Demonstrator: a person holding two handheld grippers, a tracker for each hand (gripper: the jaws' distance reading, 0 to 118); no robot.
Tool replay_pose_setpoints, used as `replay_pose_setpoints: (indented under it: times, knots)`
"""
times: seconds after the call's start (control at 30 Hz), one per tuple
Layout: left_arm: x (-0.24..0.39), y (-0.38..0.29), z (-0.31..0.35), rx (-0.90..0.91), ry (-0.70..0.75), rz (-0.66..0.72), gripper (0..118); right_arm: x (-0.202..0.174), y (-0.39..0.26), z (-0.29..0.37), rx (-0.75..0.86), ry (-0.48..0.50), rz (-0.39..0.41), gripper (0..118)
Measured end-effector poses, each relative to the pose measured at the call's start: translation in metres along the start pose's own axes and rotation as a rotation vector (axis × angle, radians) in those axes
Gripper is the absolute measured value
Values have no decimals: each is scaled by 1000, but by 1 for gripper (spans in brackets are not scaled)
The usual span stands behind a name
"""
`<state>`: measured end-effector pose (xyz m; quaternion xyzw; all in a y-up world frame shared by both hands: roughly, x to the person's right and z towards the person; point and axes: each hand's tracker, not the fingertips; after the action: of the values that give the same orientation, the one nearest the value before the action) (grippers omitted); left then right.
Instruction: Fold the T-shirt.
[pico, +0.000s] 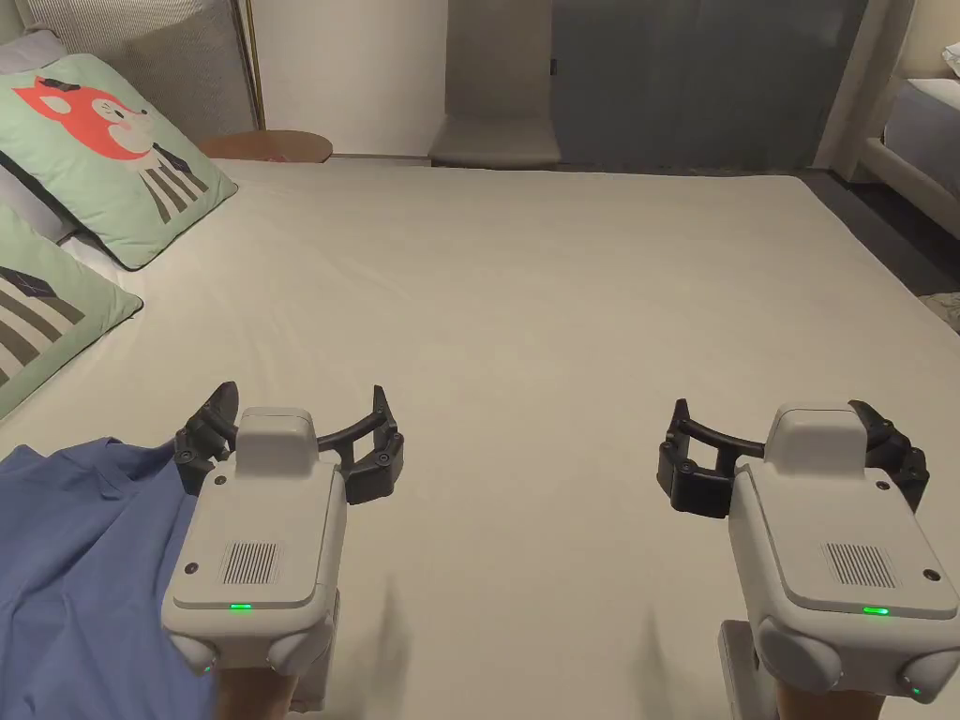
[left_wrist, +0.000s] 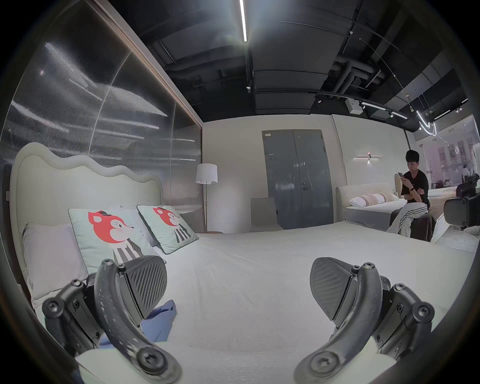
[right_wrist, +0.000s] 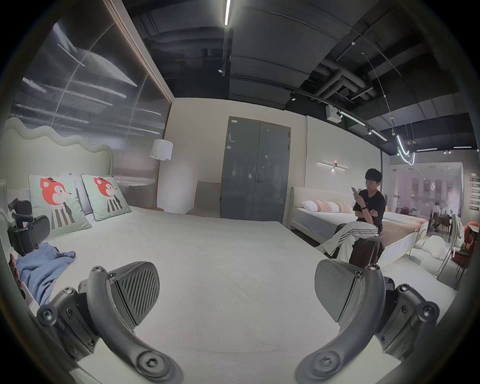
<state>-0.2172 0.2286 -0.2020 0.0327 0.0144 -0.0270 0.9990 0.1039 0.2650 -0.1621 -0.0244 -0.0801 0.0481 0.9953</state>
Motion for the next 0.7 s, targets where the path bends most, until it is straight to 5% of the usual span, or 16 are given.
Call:
replay_pose_setpoints:
  times: [0.7]
  knots:
    - [-1, 0, -1, 0, 1, 0, 110, -1, 6, 3, 3, 9, 6, 118]
